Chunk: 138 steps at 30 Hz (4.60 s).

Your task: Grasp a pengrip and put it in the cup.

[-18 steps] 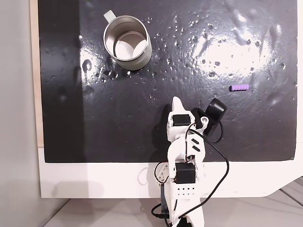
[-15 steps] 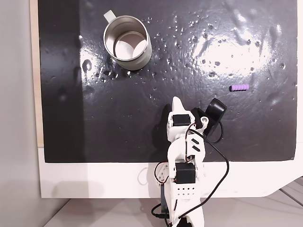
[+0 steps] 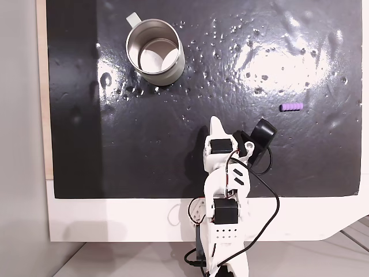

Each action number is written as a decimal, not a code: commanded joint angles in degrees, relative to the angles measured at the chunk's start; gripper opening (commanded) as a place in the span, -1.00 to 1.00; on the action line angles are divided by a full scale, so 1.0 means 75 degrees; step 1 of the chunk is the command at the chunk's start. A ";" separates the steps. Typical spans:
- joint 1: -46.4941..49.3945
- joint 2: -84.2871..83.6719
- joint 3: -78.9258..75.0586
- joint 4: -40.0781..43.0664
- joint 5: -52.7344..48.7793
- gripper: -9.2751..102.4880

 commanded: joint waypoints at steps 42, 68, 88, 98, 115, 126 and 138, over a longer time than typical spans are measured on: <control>0.3750 -0.7898 -1.1766 0.6609 -0.3656 -0.55; 0.5168 -1.4484 -1.4766 0.6504 -0.4652 -0.40; 0.5297 -1.6828 -1.6840 0.7008 -0.4664 -0.41; 0.5133 -1.7766 -1.7590 0.7031 -0.4512 -0.42; 0.4758 -1.9113 -1.8516 0.6855 -0.4441 -0.43; 0.4723 -1.9512 -1.8492 0.6633 -0.4488 -0.64; 0.4734 -1.9266 -1.8797 0.6914 -0.4488 -0.83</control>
